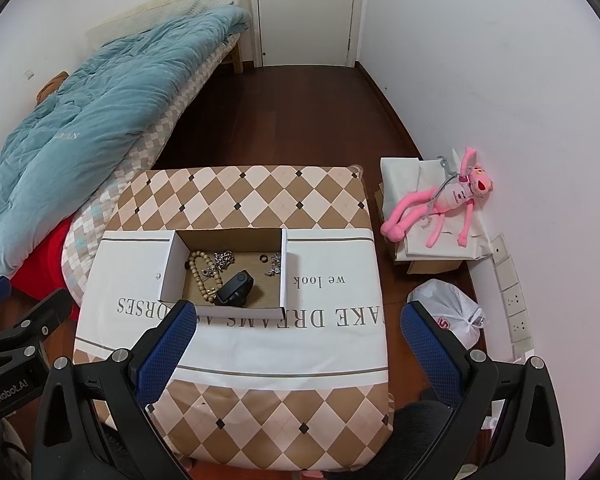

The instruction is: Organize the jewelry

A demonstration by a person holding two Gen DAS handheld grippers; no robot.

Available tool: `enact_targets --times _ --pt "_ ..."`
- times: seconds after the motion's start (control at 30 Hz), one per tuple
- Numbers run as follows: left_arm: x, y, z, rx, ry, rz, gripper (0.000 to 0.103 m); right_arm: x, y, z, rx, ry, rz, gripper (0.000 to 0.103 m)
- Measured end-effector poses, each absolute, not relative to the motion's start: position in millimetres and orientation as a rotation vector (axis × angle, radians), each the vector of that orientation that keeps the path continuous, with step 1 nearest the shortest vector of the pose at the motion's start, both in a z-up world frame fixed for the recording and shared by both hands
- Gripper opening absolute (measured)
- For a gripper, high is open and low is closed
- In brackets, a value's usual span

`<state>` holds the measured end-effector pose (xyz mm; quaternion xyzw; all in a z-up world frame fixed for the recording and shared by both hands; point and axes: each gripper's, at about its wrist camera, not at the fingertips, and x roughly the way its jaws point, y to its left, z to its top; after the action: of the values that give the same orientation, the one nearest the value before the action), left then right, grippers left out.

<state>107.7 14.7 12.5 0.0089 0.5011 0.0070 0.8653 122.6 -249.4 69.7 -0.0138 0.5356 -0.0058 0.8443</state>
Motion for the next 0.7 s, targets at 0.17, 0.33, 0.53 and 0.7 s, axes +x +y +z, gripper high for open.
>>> enact_targets --times 0.17,0.33,0.53,0.7 --pt "106.7 16.2 12.8 0.023 1.048 0.019 0.103 122.3 -248.4 71.4 -0.035 1.127 -0.003 0.103" --pt "106.1 16.7 13.0 0.023 1.047 0.019 0.103 121.5 -248.1 72.0 -0.036 1.129 -0.002 0.103" --pt "105.6 16.8 13.4 0.021 1.045 0.018 0.103 120.5 -249.0 72.7 -0.042 1.125 -0.001 0.103" --pt "104.4 16.5 15.2 0.018 1.044 0.015 0.103 120.7 -249.3 72.5 -0.041 1.126 0.000 0.103"
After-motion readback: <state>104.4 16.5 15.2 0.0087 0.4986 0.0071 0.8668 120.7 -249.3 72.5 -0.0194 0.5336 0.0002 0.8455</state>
